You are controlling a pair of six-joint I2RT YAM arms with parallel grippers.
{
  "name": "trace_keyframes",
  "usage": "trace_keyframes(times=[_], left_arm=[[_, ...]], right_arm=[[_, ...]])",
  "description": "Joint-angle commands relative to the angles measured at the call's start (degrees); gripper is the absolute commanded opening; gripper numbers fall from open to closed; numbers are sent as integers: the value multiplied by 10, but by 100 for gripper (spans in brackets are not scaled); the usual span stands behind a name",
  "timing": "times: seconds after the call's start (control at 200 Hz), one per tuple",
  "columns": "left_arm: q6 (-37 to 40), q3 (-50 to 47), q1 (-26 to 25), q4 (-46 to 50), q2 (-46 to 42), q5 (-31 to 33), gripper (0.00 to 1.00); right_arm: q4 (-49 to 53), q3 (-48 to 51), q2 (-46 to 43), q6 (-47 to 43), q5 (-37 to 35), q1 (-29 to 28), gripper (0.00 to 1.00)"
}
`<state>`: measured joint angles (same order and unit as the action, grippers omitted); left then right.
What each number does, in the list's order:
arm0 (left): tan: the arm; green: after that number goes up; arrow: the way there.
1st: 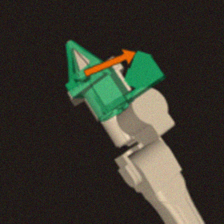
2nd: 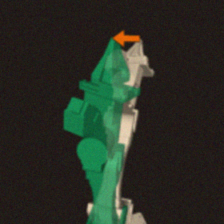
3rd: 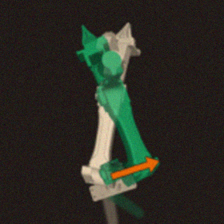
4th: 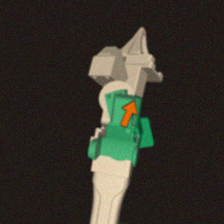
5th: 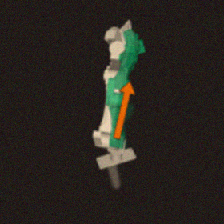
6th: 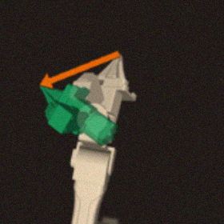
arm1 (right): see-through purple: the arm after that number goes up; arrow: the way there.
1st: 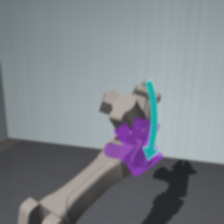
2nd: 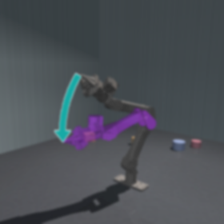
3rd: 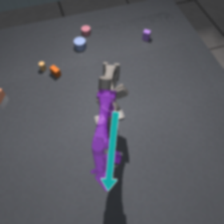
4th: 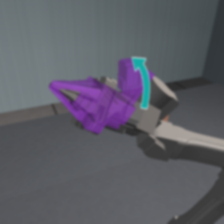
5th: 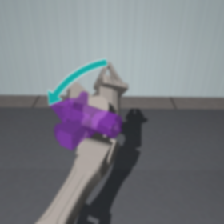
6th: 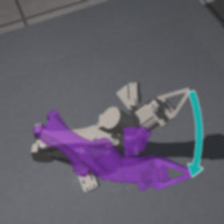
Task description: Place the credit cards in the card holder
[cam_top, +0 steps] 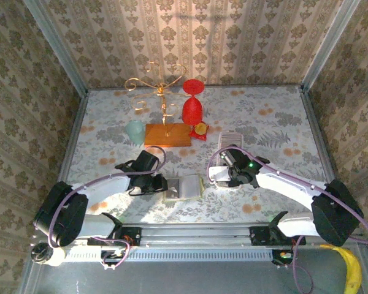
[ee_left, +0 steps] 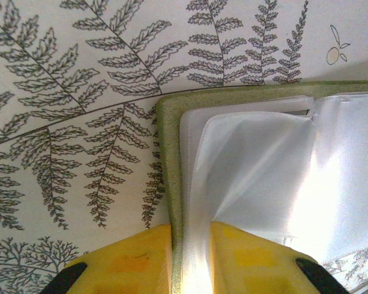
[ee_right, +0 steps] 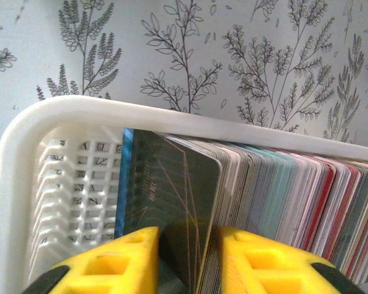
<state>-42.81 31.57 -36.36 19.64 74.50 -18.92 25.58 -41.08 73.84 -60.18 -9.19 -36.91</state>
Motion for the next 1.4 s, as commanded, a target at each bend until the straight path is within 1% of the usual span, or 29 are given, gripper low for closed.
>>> trace_keyframes(times=[0.0,0.115,0.17,0.36,0.505,0.585,0.7,0.79,1.0,1.055,1.15,1.25,1.305,1.395], left_arm=[[8,-7,-3,-2,-9,-5,21],[7,-6,-2,-1,-11,-7,21],[7,-7,-3,0,-12,-7,21],[10,-7,-3,4,-20,-7,21],[8,-9,-3,2,-20,-8,21],[10,-9,-3,3,-20,-9,21],[10,-8,-2,5,-20,-9,23],[11,-8,-3,7,-23,-9,24],[13,-6,-3,13,-30,-7,27],[12,-7,-3,13,-30,-8,27],[14,-7,-3,18,-32,-8,30],[16,-7,-2,29,-44,-4,36],[16,-7,0,35,-55,-3,41],[13,-11,1,41,-70,-1,48]], right_arm=[[2,7,-9,-5,-9,2,24],[1,7,-13,-1,-9,2,23],[0,6,-19,0,-11,2,21],[10,4,-45,4,-18,2,21],[20,6,-61,13,-19,2,19],[25,6,-67,18,-18,2,13],[33,5,-78,31,-11,2,12],[49,0,-91,44,3,2,7],[105,-14,-121,78,53,1,5],[109,-15,-125,83,57,1,0],[128,-28,-127,102,75,1,0],[141,-55,-142,176,114,1,0],[127,-70,-155,269,145,1,0],[80,-81,-169,467,196,1,0]])
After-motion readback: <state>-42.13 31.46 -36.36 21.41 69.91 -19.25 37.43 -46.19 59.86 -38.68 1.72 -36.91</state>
